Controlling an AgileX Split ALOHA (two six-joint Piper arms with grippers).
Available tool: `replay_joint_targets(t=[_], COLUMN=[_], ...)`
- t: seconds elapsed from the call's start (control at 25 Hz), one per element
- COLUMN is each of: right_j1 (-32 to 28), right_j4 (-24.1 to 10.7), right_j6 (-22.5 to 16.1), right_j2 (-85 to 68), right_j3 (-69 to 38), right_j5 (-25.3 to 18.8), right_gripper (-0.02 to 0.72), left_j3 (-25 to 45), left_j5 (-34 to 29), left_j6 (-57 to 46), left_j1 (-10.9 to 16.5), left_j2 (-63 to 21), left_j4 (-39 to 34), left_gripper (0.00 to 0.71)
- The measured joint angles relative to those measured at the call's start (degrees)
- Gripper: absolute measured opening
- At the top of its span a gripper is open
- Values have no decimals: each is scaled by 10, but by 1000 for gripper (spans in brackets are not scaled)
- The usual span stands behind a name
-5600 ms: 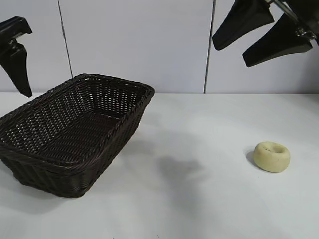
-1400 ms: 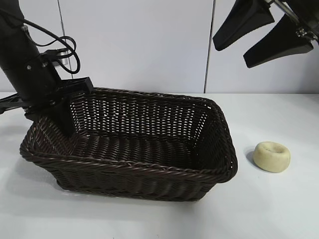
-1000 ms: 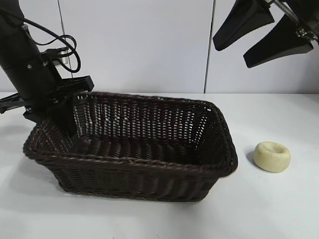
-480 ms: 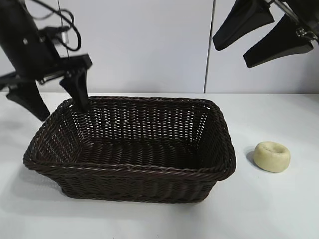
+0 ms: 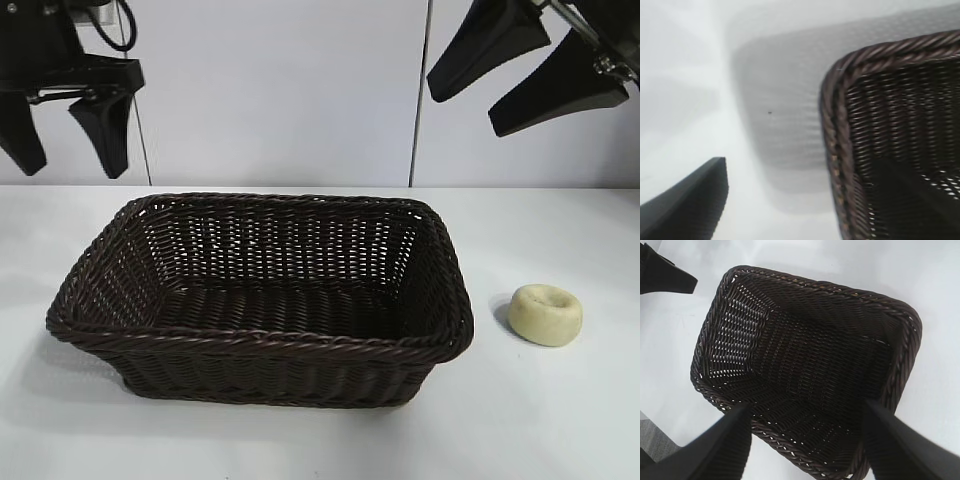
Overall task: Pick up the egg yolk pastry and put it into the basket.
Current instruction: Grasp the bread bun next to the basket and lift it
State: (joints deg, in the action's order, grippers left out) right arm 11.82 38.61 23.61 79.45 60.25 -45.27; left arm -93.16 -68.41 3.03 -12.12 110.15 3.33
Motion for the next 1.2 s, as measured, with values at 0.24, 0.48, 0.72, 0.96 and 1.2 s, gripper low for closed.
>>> replay_joint_targets(t=[0.24,0.48,0.72,0.96,1.2], right_j1=[0,0,0,0,0], right_j4=[0,0,0,0,0], right_j6=[0,0,0,0,0], right_j2=[0,0,0,0,0], right_j3=[0,0,0,0,0], right_j5=[-1,-1,-3,-5,-7], right_gripper=[465,465,465,465,465], left_j3=[0,0,32,161,317], left_j5=[-10,-17,-17,-17,-14], left_j6=[-5,-16,-17,-17,-17], left_j1=[79,111,111,111,111], left_j2=[0,0,-32,-156,-319], left_j4=[-33,-39,-39,-39,-39], left_gripper=[578,574,574,574,574])
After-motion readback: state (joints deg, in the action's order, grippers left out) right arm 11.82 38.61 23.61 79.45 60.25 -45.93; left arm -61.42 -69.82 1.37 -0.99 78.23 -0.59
